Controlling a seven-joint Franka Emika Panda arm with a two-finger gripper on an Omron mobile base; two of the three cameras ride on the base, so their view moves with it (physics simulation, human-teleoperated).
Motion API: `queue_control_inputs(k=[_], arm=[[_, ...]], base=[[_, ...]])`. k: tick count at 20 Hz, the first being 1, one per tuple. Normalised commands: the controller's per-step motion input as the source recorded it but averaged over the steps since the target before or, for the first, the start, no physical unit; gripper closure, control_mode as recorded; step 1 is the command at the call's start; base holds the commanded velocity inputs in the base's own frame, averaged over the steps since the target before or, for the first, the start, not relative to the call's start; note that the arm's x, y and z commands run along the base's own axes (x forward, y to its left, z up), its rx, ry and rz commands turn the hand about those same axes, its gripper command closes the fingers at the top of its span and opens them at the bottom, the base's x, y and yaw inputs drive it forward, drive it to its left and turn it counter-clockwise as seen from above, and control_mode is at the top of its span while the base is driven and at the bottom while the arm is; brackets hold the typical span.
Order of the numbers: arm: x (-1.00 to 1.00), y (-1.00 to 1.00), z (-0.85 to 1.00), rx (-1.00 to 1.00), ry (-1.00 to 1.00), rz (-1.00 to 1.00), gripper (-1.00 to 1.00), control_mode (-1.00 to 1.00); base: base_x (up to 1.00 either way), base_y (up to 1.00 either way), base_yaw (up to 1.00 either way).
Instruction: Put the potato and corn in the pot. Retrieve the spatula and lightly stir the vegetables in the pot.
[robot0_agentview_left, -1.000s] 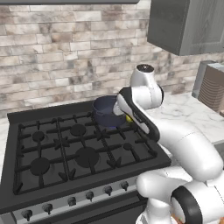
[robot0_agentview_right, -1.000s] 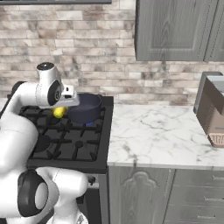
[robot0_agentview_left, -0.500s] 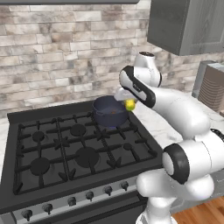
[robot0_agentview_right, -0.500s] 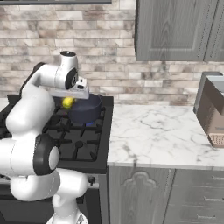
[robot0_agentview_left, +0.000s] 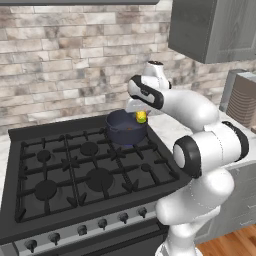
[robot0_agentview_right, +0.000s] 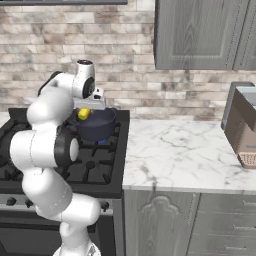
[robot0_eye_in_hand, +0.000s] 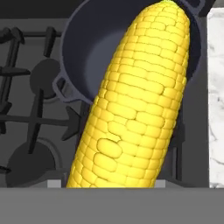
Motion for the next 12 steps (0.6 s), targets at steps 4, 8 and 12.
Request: queue_control_inputs(k=[4, 8, 12], arm=[[0.76, 0.21, -0.24, 0.0, -0.07, 0.0, 1.0, -1.0], [0.38, 0.0, -0.35, -0.04, 0.01, -0.01, 1.0, -1.0], [0.06, 0.0, -0.36, -0.05, 0.08, 0.0, 1.0, -1.0]], base=[[0.0, 0.0, 0.0], [0.0, 0.0, 0.0], [0.0, 0.0, 0.0]])
